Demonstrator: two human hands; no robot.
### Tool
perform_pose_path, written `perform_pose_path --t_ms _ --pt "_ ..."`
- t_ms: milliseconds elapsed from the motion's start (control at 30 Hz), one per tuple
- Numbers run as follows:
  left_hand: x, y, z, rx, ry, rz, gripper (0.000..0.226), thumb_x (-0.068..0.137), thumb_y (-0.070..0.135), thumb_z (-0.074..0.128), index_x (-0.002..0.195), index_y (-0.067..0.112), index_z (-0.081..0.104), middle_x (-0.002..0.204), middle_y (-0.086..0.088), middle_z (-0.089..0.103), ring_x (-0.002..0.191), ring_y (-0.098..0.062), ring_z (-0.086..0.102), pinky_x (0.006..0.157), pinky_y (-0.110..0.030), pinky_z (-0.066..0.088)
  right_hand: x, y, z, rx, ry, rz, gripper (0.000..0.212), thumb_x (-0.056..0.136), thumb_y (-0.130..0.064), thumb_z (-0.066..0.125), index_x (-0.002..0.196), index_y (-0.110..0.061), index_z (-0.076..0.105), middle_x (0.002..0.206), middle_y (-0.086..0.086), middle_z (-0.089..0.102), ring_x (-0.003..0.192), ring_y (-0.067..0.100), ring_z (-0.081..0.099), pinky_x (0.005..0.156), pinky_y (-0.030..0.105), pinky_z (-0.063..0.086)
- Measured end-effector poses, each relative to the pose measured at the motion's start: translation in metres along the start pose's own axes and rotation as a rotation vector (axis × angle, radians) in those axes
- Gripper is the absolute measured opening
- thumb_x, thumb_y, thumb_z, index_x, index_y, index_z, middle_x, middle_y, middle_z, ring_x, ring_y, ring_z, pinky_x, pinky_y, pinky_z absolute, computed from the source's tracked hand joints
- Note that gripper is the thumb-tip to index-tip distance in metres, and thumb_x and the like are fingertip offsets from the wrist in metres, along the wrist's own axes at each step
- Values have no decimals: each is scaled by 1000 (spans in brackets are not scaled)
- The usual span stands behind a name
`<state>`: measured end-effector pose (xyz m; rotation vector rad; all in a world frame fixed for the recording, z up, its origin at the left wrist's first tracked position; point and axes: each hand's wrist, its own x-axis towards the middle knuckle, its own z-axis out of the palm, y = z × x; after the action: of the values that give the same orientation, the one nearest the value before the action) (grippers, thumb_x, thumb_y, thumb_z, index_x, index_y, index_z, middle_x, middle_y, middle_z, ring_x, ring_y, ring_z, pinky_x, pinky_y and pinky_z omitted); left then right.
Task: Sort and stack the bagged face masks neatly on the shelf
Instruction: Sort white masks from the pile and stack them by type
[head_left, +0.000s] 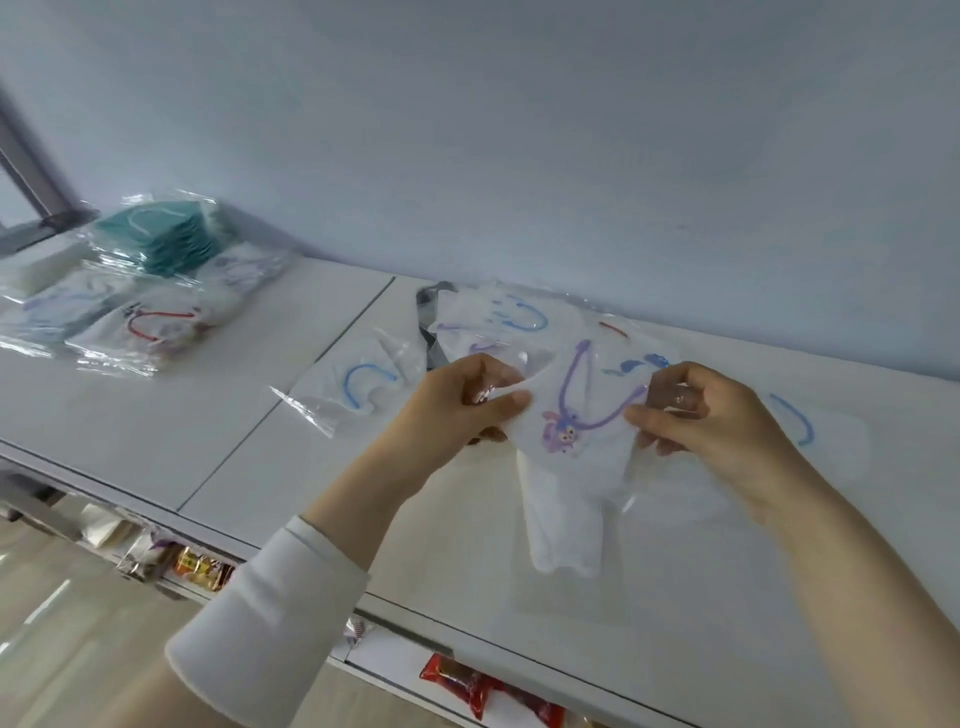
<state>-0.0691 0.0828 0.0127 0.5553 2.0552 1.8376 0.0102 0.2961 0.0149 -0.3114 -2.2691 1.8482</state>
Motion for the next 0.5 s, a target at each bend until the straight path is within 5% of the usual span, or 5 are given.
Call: perform_pose_path --t_ms 100,233,400,500 --pt "-2 -2 -32 9 -109 -47 10 84 10 68 89 10 60 81 6 64 77 -15 65 72 -32 58 13 -9 34 -24 -25 -52 23 72 1 73 71 -13 55 57 -6 61 45 9 58 45 15 44" --pt "1 -10 -90 -19 11 -45 10 85 8 66 92 12 62 77 5 68 70 -11 66 58 -25 56 42 -21 92 -93 -66 -90 23 71 -4 75 77 -16 57 58 -9 66 48 5 60 45 13 41" --pt "16 -36 -157 -249 385 -18 21 85 6 66 70 9 52 66 -5 55 63 -14 59 56 -25 56 75 -9 98 -297 307 -114 32 73 -16 78 100 -21 60 104 -4 68 97 12 62 83 23 48" --pt "29 -44 -168 -327 423 -35 36 80 10 71 59 19 43 78 -13 46 77 -23 53 61 -31 55 85 3 91 -489 281 -26 51 72 -27 78 118 -24 55 125 -6 58 121 14 50 98 25 37"
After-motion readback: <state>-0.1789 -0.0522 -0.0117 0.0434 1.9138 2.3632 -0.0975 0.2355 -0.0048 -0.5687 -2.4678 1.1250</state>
